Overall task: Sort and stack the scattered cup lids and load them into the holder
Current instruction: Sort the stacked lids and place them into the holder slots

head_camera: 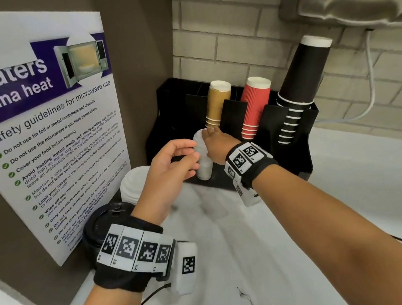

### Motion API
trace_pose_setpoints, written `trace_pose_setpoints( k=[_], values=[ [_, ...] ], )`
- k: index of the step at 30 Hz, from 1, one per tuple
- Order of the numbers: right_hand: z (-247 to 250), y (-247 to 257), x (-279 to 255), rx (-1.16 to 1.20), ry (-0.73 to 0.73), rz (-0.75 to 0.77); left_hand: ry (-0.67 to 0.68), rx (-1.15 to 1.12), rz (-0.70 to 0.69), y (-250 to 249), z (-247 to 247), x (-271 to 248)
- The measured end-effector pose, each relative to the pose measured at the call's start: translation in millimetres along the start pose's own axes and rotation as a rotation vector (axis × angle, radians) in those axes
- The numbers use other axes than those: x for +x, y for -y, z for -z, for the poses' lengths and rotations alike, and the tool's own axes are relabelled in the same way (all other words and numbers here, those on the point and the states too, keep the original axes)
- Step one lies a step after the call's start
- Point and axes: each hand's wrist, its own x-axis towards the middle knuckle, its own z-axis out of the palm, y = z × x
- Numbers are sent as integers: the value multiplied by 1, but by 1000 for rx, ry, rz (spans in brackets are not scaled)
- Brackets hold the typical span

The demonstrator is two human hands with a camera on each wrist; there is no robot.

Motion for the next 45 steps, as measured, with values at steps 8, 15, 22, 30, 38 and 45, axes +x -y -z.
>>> trace_pose_setpoints(
  k=[8, 15, 22, 30, 38, 45],
  values=[
    [13, -19, -6, 176, -32, 67, -21, 2, 4, -7, -3, -3],
    [12, -20, -20, 261, -92, 91, -4, 33, 37, -10, -15, -9],
    [17, 5, -59, 618, -239, 304, 221, 395, -43, -46, -9, -17],
    [-27, 69, -107, 476, 319, 502, 285, 1242, 143, -84, 36, -30],
    [-63, 110, -120, 527, 471, 524, 350, 1565, 640, -77, 59, -52],
    [-69, 109, -117, 675, 485, 467, 395, 1624, 722, -67, 51, -58]
  ],
)
